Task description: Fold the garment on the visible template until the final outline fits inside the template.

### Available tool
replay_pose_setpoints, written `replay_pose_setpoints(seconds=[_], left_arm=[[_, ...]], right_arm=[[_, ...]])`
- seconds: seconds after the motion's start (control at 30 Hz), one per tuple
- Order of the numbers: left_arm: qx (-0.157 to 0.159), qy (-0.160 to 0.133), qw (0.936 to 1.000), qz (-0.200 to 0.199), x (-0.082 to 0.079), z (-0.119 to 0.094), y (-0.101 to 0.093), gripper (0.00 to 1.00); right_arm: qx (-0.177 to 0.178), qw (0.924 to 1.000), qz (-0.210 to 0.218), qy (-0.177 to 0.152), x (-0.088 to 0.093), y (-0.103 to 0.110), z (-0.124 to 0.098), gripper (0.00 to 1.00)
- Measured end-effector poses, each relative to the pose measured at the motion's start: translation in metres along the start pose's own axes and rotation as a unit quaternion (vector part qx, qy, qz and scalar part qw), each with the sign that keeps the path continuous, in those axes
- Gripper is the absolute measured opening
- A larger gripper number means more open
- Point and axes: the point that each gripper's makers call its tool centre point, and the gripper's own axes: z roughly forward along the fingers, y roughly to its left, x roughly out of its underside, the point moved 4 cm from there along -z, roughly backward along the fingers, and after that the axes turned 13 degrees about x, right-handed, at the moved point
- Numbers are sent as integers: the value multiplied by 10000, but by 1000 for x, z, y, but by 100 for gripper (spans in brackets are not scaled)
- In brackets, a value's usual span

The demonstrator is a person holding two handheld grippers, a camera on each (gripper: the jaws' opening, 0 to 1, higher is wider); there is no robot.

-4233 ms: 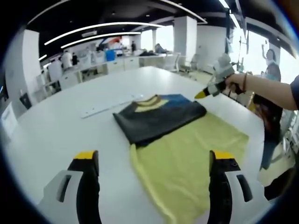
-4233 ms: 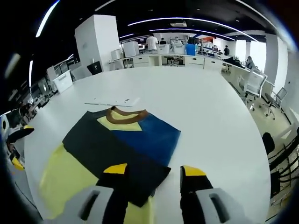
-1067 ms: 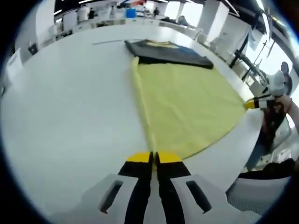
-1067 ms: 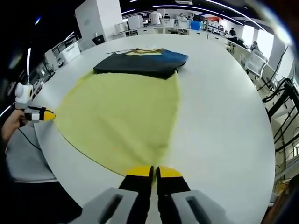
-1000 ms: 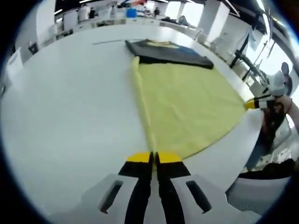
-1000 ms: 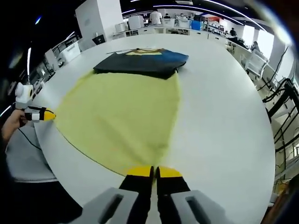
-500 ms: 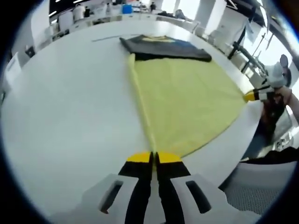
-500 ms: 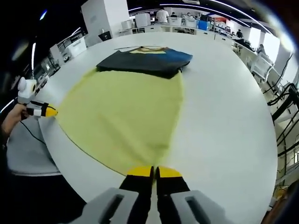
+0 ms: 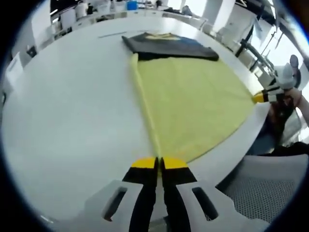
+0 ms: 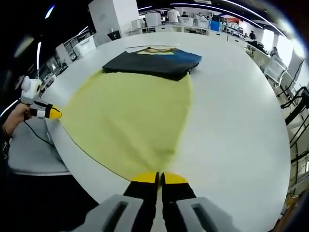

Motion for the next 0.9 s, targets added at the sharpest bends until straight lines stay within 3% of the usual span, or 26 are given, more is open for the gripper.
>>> replay_pose_setpoints(seconds=[0.7, 0.9], left_arm=[[53, 181, 9997, -126, 25, -17, -5, 0], [109, 68, 9998, -166, 14, -30, -11, 0]], right_arm=[[-120, 9995, -236, 170, 20, 13, -10, 0], [-124, 9996, -228, 55, 12, 12, -25, 0]])
